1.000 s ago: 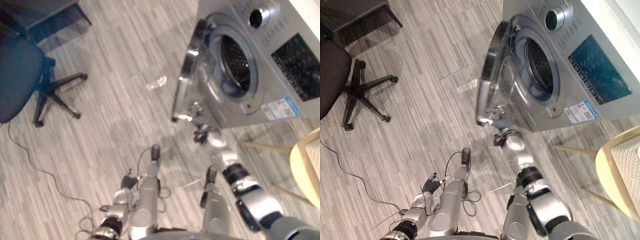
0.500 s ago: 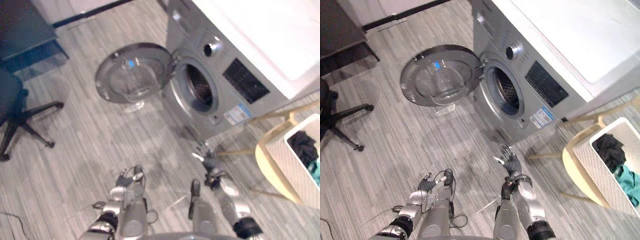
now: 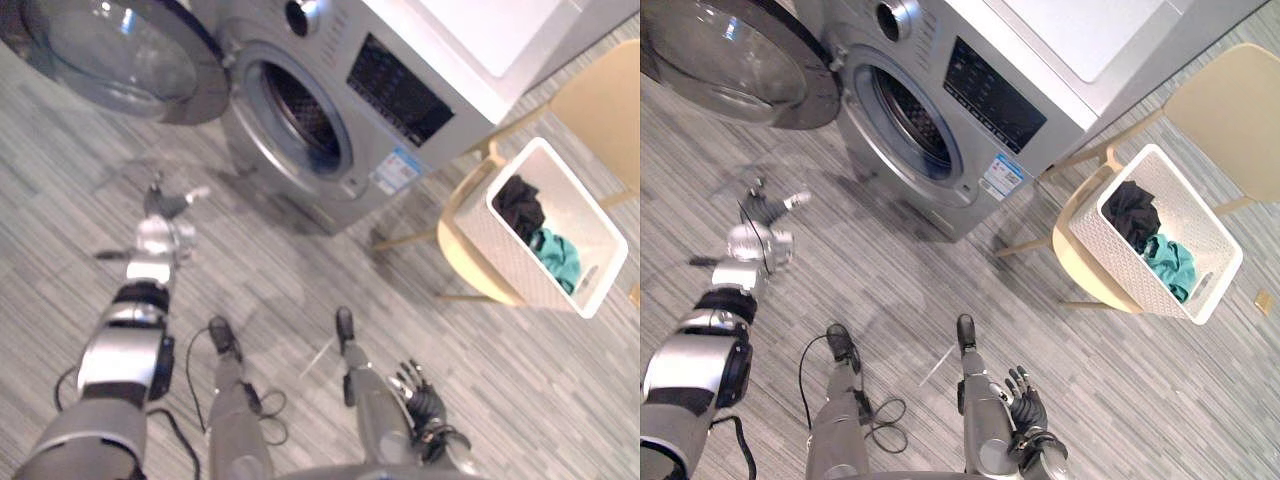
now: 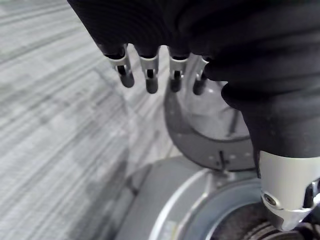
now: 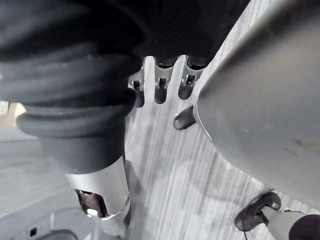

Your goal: Pick up the laundry basket with both hands and put the clothes into the washing machine.

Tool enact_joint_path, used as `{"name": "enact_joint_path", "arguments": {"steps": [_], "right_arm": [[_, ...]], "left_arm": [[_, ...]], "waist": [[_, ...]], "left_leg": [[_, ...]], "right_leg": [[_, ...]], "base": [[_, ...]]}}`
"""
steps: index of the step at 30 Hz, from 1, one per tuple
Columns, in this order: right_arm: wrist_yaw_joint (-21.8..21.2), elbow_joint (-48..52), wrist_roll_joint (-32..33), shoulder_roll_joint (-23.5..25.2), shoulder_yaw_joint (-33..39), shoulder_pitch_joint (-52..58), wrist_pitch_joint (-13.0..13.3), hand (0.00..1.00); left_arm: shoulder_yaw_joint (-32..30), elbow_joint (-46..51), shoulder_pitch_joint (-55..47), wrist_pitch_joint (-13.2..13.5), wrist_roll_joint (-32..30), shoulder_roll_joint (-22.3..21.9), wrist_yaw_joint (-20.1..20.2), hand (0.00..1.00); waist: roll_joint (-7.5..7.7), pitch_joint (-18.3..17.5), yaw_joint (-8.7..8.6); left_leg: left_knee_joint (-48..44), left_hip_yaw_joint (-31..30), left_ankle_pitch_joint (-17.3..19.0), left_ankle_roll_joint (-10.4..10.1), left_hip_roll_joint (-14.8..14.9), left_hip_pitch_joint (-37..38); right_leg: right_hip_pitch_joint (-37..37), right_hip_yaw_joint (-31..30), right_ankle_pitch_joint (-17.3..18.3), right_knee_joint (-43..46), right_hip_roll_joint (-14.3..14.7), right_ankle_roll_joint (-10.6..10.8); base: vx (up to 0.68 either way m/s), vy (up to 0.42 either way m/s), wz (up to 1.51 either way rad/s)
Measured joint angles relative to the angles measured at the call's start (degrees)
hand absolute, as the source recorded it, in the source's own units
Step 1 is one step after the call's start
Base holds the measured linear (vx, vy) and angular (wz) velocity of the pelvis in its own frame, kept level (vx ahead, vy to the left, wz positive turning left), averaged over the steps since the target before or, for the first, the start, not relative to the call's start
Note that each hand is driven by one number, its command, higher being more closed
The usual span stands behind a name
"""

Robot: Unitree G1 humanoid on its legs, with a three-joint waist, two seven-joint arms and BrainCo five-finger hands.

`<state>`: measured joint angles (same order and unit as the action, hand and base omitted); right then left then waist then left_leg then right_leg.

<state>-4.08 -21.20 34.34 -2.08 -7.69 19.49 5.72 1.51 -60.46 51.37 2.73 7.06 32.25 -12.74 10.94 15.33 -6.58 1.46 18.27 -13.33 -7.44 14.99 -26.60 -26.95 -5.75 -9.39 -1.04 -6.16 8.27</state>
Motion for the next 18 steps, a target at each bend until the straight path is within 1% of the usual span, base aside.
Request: {"name": "enact_joint_path", "arguments": {"steps": [1, 4, 7, 9, 11, 13, 17, 18], "right_arm": [[-0.02, 0.5, 0.08, 0.05, -0.01, 0.18, 0.03, 0.0], [-0.13, 4.46, 1.12, 0.96, 0.1, 0.7, 0.32, 0.0], [-0.16, 7.93, 1.2, 1.38, 0.12, 0.92, 0.56, 0.0], [-0.25, 9.65, 1.71, 1.5, 0.11, 1.5, 0.75, 0.0], [-0.98, 9.88, 2.1, 1.5, 0.06, 1.86, 0.74, 0.0], [-1.24, 10.88, 2.32, 1.53, 0.02, 2.86, 0.73, 0.0], [-1.32, 11.28, 3.41, 1.53, -0.01, 4.15, 0.74, 0.0], [-1.33, 11.27, 3.42, 1.53, -0.02, 4.23, 0.74, 0.0]], "left_arm": [[0.0, 0.45, 0.44, 0.02, 0.0, 0.1, -0.01, 0.0], [0.11, 3.04, 5.2, 0.1, -0.03, 0.02, -0.09, 0.0], [0.41, 5.57, 7.0, 0.27, -0.46, -0.13, -0.1, 0.0], [0.71, 6.28, 8.44, 0.36, -0.46, -0.72, -0.12, 0.0], [0.78, 6.36, 9.68, 0.39, -0.47, -1.24, -0.13, 0.0], [0.77, 6.36, 10.5, 0.39, -0.47, -1.18, -0.26, 0.0], [0.62, 6.39, 10.99, 0.38, -0.48, -0.89, -1.34, 0.0], [0.6, 6.42, 11.0, 0.38, -0.5, -0.36, -1.51, 0.0]], "waist": [[0.02, -0.01, 0.0], [0.04, 0.0, -0.13], [0.0, 0.02, -0.12], [-0.03, 0.04, 0.55], [-0.1, 0.09, 1.14], [-0.31, 0.24, 1.17], [-0.5, 0.37, 1.26], [-0.69, 0.5, 1.28]], "left_leg": [[-0.47, 0.0, 0.2, -0.24, 0.28, -0.28], [-4.64, -0.44, 1.97, -1.73, 3.34, -2.96], [-8.35, -0.74, 4.34, -2.09, 5.44, -4.55], [-10.97, -0.93, 6.35, -2.35, 6.6, -6.0], [-12.69, -1.24, 7.56, -2.26, 7.22, -7.38], [-14.26, -1.69, 8.39, -2.07, 7.93, -8.75], [-16.58, -2.79, 9.88, -1.89, 8.29, -10.55], [-17.26, -3.1, 10.37, -1.89, 8.46, -11.14]], "right_leg": [[-0.1, 0.0, -0.08, -0.14, 0.11, -0.03], [-0.51, 0.79, -0.99, -0.95, 1.94, -0.35], [-0.52, 1.05, -1.05, -1.07, 3.3, -0.42], [-0.89, 1.06, -1.05, -1.08, 3.91, -0.42], [-1.26, 1.25, -1.05, -1.15, 4.16, -0.42], [-1.5, 1.78, -1.05, -1.17, 4.21, -0.42], [-1.66, 2.53, -1.06, -1.18, 4.23, -0.4], [-1.77, 2.6, -1.25, -1.2, 4.29, -0.11]], "base": [[0.02, -0.124, -0.24], [0.01, -0.114, -0.19], [0.01, -0.061, -0.15], [0.0, -0.029, -0.13], [0.0, -0.003, -0.03], [-0.01, 0.001, 0.06], [-0.02, 0.007, 0.04], [-0.04, 0.016, -0.05]]}}
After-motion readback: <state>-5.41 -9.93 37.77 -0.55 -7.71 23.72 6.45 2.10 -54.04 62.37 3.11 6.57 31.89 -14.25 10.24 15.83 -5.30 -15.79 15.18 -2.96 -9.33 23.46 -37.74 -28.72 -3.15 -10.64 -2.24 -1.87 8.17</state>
